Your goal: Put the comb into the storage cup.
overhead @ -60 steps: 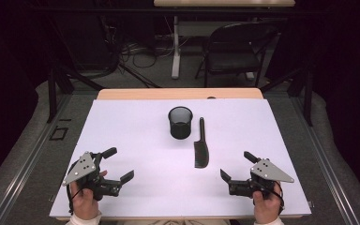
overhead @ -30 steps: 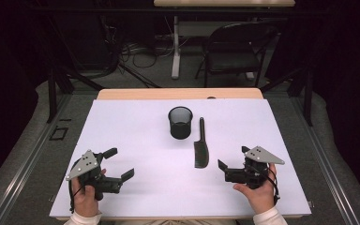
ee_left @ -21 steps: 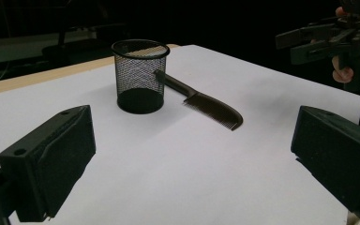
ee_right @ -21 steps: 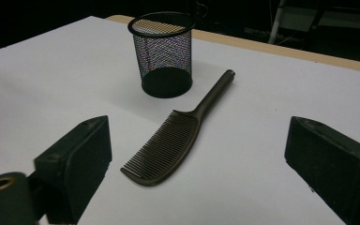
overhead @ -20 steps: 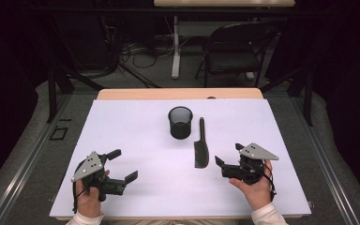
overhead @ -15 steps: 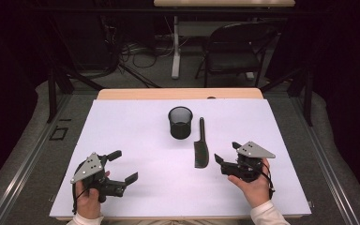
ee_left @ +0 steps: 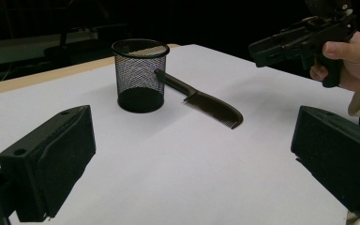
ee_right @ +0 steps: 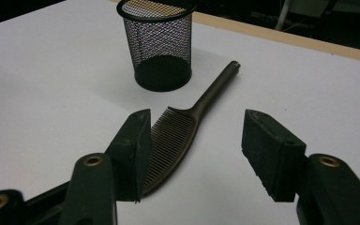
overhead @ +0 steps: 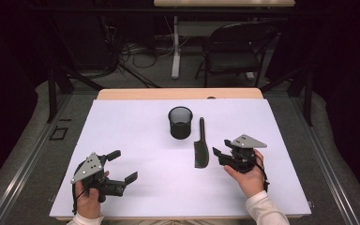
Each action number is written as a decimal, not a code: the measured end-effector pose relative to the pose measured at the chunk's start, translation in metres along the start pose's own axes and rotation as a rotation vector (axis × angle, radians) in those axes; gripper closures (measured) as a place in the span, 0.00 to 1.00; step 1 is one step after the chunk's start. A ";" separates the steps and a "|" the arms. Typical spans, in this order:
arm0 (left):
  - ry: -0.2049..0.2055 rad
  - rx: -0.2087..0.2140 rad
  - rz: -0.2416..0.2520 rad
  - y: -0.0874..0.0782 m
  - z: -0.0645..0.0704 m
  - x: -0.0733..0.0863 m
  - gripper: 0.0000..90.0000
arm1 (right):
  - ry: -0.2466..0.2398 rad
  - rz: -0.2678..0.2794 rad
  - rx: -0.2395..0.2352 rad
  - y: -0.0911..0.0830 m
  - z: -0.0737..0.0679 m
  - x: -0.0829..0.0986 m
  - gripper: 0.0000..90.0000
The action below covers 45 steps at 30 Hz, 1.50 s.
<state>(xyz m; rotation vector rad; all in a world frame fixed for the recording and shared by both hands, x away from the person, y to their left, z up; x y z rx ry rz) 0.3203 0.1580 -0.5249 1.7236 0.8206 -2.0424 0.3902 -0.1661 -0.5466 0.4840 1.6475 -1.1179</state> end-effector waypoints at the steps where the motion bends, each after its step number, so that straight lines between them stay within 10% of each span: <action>1: 0.002 -0.002 0.000 0.000 0.000 0.000 0.00 | 0.000 0.000 0.000 0.000 0.000 0.000 0.48; 30: -0.002 -0.015 0.003 -0.004 -0.002 0.001 0.00 | 0.093 -0.100 0.061 0.086 0.028 -0.037 0.75; 45: -0.003 -0.015 -0.010 -0.002 -0.003 0.004 0.00 | 0.044 -0.170 0.101 0.114 0.033 -0.047 0.94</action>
Point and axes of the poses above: each handheld gripper's, and its own axes: y roughly forward along the jaws, x roughly out of its underside, z roughly to its right, the point moved 9 cm from there along y, roughly forward along the jaws, and after that the axes turned 3 degrees about z, right-handed, at the moved point
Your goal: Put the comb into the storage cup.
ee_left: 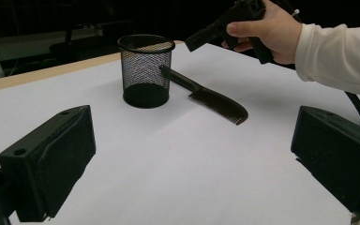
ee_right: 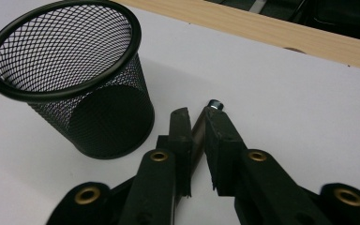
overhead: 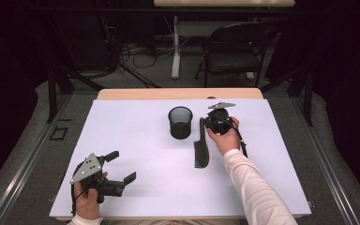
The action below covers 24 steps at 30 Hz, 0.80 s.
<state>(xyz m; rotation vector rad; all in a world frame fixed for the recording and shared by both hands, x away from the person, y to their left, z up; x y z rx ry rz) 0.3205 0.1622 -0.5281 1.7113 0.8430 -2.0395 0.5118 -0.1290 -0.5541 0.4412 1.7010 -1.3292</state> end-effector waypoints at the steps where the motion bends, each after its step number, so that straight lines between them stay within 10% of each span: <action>1: 0.000 -0.004 -0.004 0.000 0.000 0.000 0.00 | -0.006 -0.003 0.004 0.003 -0.001 -0.002 0.99; 24: -0.003 -0.008 -0.007 0.001 -0.001 0.002 0.00 | 0.047 -0.031 -0.021 0.044 -0.002 0.017 1.00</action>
Point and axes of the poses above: each handheld gripper's, and its own axes: y roughly forward along the jaws, x roughly out of its underside, z roughly to its right, the point moved 9 cm from there along y, roughly forward along the jaws, and after that the axes turned 3 degrees about z, right-handed, at the moved point
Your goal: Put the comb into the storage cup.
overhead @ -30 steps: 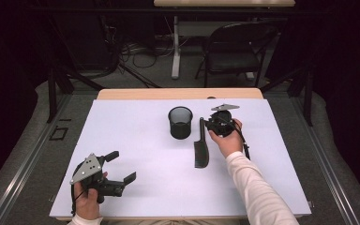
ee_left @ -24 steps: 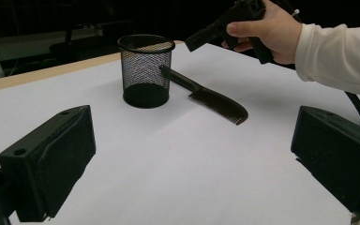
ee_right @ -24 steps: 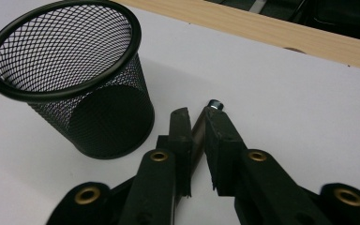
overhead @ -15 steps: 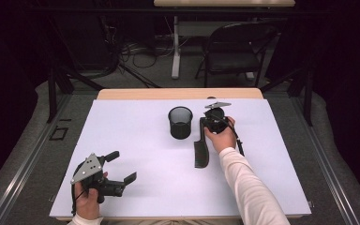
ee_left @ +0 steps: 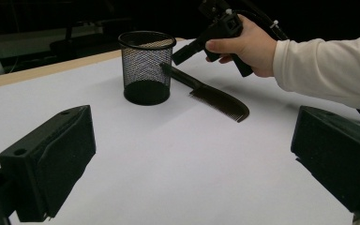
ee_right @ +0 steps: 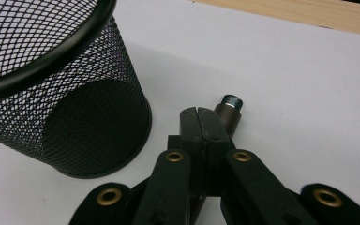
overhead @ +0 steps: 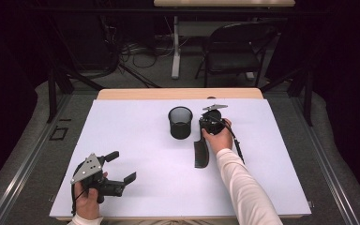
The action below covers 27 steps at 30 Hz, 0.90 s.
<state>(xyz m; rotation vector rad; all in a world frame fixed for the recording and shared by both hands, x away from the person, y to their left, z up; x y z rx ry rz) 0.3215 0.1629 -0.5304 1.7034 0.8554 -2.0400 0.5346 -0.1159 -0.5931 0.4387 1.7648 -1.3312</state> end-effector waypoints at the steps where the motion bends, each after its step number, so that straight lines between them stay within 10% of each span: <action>1: 0.000 0.001 -0.001 0.000 0.000 0.000 0.00 | 0.002 -0.004 -0.004 0.002 -0.001 0.001 1.00; 27: -0.003 -0.001 0.001 0.000 -0.001 0.000 0.00 | -0.069 -0.097 -0.059 0.006 -0.018 0.028 1.00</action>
Point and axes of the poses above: each handheld gripper's, and its own axes: y roughly forward along the jaws, x roughly out of its underside, z roughly to its right, the point moved 9 cm from there along y, roughly forward along the jaws, and after that the axes turned 3 degrees about z, right-handed, at the moved point
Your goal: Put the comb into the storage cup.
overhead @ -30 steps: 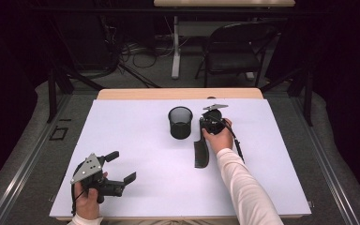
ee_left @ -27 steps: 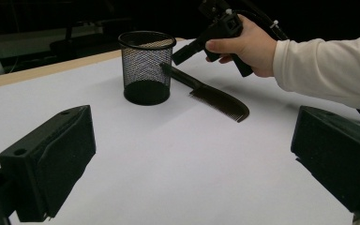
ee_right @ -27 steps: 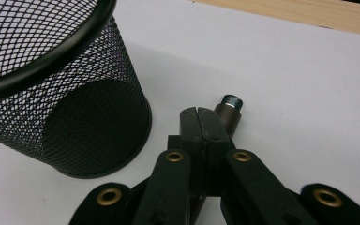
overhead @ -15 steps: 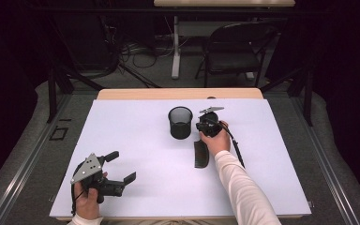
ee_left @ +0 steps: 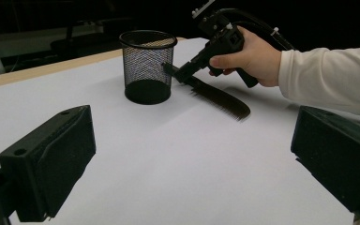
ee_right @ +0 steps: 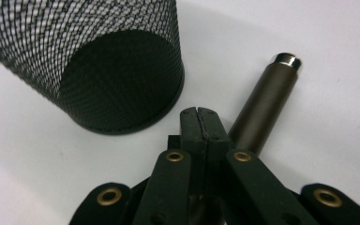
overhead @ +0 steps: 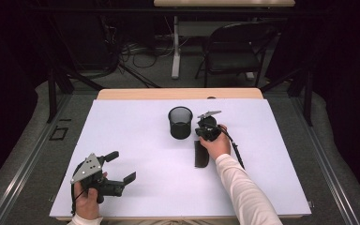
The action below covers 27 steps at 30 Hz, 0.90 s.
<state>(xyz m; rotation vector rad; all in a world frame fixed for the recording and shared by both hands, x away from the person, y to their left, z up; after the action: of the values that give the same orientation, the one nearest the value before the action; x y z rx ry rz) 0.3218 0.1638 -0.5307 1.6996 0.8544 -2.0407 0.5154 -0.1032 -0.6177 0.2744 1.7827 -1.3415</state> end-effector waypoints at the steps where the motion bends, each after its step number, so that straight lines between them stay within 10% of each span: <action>1: 0.000 0.001 0.002 0.000 0.000 0.000 0.00 | -0.004 -0.003 0.000 0.000 0.000 0.001 1.00; 27: 0.001 -0.003 -0.003 0.001 0.000 0.000 0.00 | -0.015 -0.033 -0.003 -0.014 0.004 0.017 1.00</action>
<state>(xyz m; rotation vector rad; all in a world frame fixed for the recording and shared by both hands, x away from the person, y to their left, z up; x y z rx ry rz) 0.3221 0.1634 -0.5312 1.6986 0.8608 -2.0401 0.4987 -0.1174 -0.6206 0.2336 1.7834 -1.3607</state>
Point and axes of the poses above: each handheld gripper's, and its own axes: y roughly forward along the jaws, x roughly out of its underside, z roughly to its right, the point moved 9 cm from there along y, roughly forward along the jaws, and after that the axes turned 3 degrees about z, right-handed, at the moved point
